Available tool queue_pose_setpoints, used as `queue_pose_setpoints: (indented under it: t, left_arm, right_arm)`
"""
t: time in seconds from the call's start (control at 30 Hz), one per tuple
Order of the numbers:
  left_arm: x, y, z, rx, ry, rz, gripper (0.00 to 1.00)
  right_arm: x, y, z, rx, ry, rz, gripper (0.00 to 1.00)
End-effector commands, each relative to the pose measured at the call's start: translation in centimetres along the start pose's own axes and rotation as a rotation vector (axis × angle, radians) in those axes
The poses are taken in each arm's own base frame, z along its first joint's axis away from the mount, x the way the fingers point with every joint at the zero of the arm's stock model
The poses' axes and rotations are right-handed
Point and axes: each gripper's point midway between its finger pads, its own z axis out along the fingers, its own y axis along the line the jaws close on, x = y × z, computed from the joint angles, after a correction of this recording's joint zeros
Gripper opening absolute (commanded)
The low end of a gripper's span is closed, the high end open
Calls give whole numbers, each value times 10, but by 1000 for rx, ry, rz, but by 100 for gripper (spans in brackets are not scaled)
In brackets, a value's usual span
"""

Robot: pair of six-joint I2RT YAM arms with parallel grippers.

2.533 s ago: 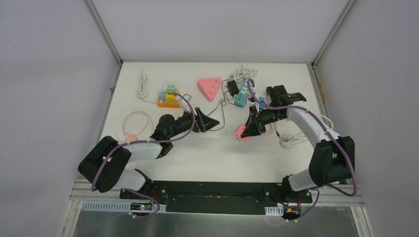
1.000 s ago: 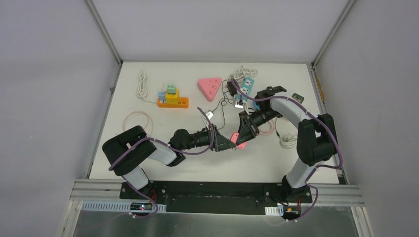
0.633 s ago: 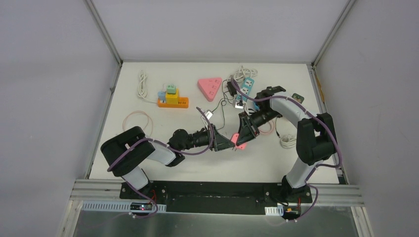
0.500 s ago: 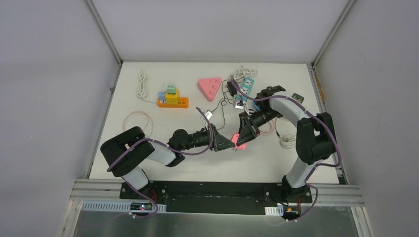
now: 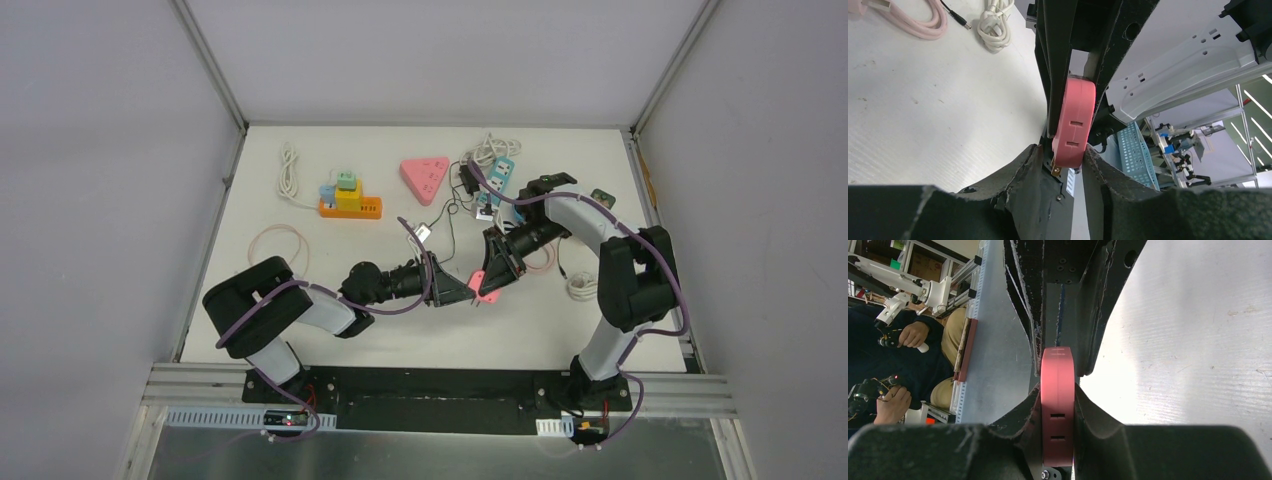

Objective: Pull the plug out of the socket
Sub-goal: Place the plug at the center of the board.

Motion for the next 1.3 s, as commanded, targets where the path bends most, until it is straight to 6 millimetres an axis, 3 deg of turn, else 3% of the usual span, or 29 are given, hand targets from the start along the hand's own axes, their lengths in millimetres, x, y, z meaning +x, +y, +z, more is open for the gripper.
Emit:
queue_pose_setpoints:
  t: [0.0, 0.2, 0.3, 0.37, 0.63, 0.7, 1.0, 1.27]
  left_arm:
    - [-20, -15, 6, 65, -56, 30, 35]
    - [-20, -19, 8, 87, -45, 25, 0]
    - [-18, -17, 9, 80, -43, 17, 0]
    - [-17, -15, 9, 75, -41, 15, 0]
    - [-8, -5, 5, 39, -25, -11, 0]
    - [-5, -1, 2, 25, -19, -23, 0]
    - [13, 33, -35, -122, 4, -99, 0]
    - [2, 77, -86, -297, -47, -202, 0]
  right_arm:
    - [-14, 5, 1, -23, -49, -44, 0]
    - [-13, 3, 1, -22, -45, -42, 1]
    - [-13, 2, 1, -21, -41, -35, 10]
    - [-12, 2, 1, -20, -38, -34, 33]
    - [-12, 2, 0, -16, -30, -38, 71]
    - [-11, 2, 0, -12, -23, -42, 97]
    - [-1, -10, -8, 59, 50, -66, 100]
    - [9, -37, -18, 218, 115, -53, 100]
